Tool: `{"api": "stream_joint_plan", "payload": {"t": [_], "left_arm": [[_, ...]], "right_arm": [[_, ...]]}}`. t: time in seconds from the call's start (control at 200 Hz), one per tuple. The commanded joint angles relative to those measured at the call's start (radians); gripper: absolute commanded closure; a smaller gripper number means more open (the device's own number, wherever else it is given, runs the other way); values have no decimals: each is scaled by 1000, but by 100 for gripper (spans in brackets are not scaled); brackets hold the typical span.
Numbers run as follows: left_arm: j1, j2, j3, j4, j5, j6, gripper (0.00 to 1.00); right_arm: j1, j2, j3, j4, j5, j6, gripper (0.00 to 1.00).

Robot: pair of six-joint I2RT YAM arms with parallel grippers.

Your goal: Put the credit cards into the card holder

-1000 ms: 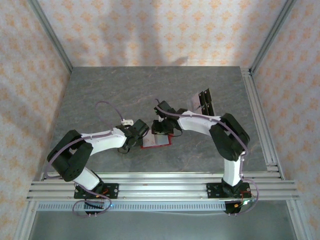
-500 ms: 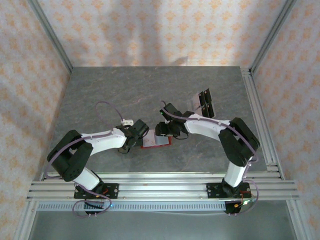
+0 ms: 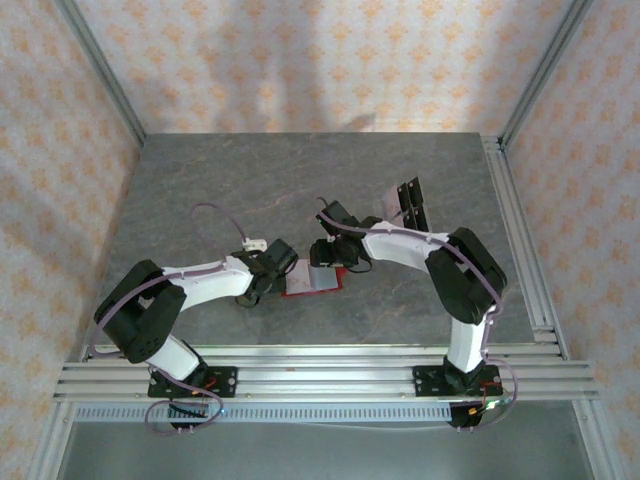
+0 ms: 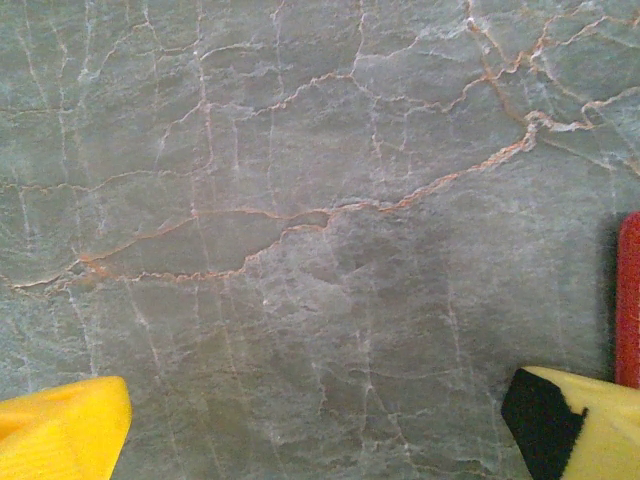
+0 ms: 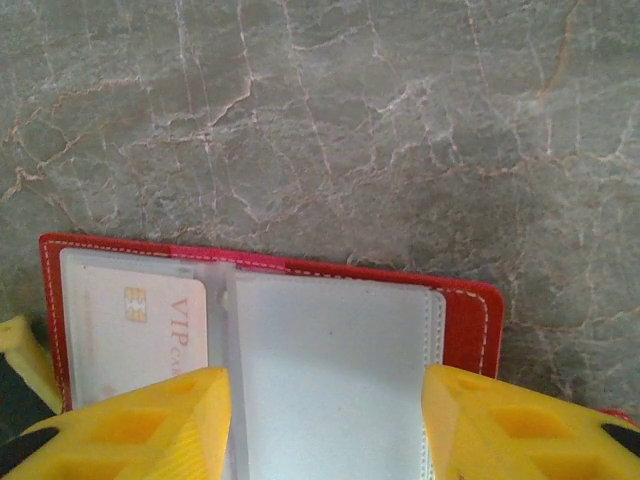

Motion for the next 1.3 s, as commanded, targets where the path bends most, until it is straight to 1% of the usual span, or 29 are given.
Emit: {"api": "stream_joint_plan", "payload": {"t": [0.0, 0.25, 0.475, 0.911, 1.296], "left_arm": [[7, 28, -23, 14, -1, -15, 0], [7, 31, -25, 18, 1, -18, 0], [7, 37, -24, 25, 4, -18, 0], [7, 41, -26, 33, 5, -18, 0], [5, 18, -35, 39, 6, -21, 0]], "right_arm": [[-6, 36, 34, -33, 23, -27, 47], [-6, 51, 29, -25, -7, -27, 47], [4, 66, 33, -18, -73, -17, 48], [13, 54, 20, 80, -217, 82, 48], [21, 50, 14, 109, -242, 114, 48]]}}
